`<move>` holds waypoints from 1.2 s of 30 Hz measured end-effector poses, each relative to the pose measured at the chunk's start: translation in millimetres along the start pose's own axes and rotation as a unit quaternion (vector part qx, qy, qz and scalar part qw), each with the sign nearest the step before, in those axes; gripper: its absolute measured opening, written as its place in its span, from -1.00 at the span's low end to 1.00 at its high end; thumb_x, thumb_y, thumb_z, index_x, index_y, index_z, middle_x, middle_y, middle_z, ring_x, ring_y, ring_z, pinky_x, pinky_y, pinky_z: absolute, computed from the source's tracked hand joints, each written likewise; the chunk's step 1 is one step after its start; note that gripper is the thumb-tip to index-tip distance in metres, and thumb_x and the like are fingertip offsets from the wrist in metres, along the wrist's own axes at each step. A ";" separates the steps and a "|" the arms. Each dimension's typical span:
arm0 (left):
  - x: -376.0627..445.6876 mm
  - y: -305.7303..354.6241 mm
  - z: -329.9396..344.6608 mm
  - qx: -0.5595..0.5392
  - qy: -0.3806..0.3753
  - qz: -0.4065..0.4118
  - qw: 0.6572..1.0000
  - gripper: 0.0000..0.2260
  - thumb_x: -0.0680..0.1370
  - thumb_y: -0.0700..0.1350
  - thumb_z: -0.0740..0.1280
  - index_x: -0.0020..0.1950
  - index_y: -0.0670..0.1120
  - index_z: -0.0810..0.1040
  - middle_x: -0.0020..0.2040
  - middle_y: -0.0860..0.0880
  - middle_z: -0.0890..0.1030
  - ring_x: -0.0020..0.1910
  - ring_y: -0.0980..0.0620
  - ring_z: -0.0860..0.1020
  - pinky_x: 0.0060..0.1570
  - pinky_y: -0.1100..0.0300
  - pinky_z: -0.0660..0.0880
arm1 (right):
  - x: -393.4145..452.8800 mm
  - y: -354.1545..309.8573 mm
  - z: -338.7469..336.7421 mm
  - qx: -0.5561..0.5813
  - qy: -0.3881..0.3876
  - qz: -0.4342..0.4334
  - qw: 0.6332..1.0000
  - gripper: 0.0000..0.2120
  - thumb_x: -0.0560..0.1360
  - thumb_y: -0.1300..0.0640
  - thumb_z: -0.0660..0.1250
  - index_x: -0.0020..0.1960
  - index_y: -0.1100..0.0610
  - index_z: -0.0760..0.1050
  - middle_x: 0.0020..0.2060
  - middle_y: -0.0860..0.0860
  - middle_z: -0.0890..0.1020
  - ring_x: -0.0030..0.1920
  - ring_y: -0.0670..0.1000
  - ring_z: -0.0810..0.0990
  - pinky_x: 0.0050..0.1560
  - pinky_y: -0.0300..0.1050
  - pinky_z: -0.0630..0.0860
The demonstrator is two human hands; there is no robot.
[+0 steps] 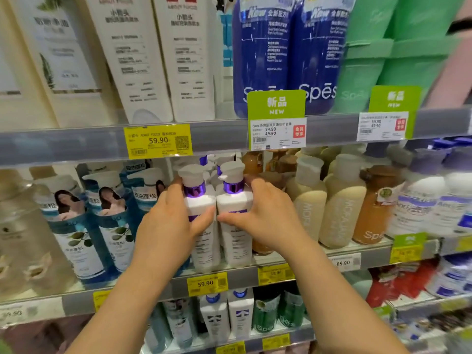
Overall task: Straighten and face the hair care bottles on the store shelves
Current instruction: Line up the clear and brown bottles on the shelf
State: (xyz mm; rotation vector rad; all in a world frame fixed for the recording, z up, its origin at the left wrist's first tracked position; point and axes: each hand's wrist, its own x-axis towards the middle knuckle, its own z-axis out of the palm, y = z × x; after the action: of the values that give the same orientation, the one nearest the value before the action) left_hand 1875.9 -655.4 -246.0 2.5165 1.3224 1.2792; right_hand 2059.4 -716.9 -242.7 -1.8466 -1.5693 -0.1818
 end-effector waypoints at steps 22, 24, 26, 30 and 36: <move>-39.7 29.0 0.6 -0.038 0.088 -0.032 0.995 -0.44 0.49 0.14 0.37 0.38 -0.12 0.35 0.25 -0.16 0.41 0.01 0.18 0.34 -0.19 0.21 0.38 | -30.4 5.8 -9.7 0.134 -0.036 0.014 0.990 -0.26 0.40 -0.32 0.41 0.46 -0.20 0.17 0.16 -0.17 0.63 -0.09 -0.14 0.64 -0.04 -0.14 0.57; -44.9 34.2 0.5 -0.057 0.088 -0.020 0.994 -0.50 0.49 0.10 0.38 0.32 -0.12 0.38 0.19 -0.15 0.42 -0.03 0.28 0.25 -0.24 0.38 0.28 | -47.8 11.4 -13.1 0.177 -0.017 0.044 0.983 -0.25 0.41 -0.30 0.40 0.50 -0.27 0.15 0.09 -0.17 0.65 -0.22 -0.22 0.64 -0.10 -0.27 0.54; -49.4 42.2 0.8 -0.084 0.077 -0.008 0.994 -0.56 0.49 0.07 0.38 0.27 -0.11 0.42 0.14 -0.12 0.43 -0.07 0.19 0.35 -0.30 0.44 0.21 | -67.5 22.6 -22.9 0.206 0.000 0.083 0.975 -0.35 0.42 -0.29 0.38 0.46 -0.35 0.24 -0.11 -0.22 0.68 -0.32 -0.21 0.62 -0.23 -0.29 0.53; -58.8 68.9 10.8 -0.130 0.041 0.042 0.990 -0.68 0.53 0.04 0.34 0.20 -0.10 0.49 0.05 -0.05 0.47 -0.27 0.01 0.44 -0.35 0.41 0.20 | -95.5 50.3 -53.6 0.222 0.042 0.145 0.963 -0.70 0.46 -0.19 0.42 0.16 -0.44 0.49 -0.45 -0.19 0.60 -0.40 -0.12 0.58 -0.30 -0.15 0.54; -64.4 109.3 38.7 -0.131 -0.090 0.057 0.986 -0.57 0.50 0.18 0.28 0.33 0.08 0.42 0.22 0.13 0.43 -0.15 0.05 0.55 -0.17 0.17 0.48 | -106.8 94.2 -83.4 0.229 0.087 0.178 0.953 -0.81 0.49 -0.05 0.47 0.07 -0.25 0.59 -0.41 -0.19 0.64 -0.35 -0.15 0.66 -0.20 -0.13 0.55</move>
State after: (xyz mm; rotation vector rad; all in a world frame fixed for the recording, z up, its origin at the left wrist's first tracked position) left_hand 1956.2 -757.4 -273.5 2.4809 0.9207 1.1246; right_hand 2144.5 -854.6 -274.8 -1.6505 -1.0280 0.1695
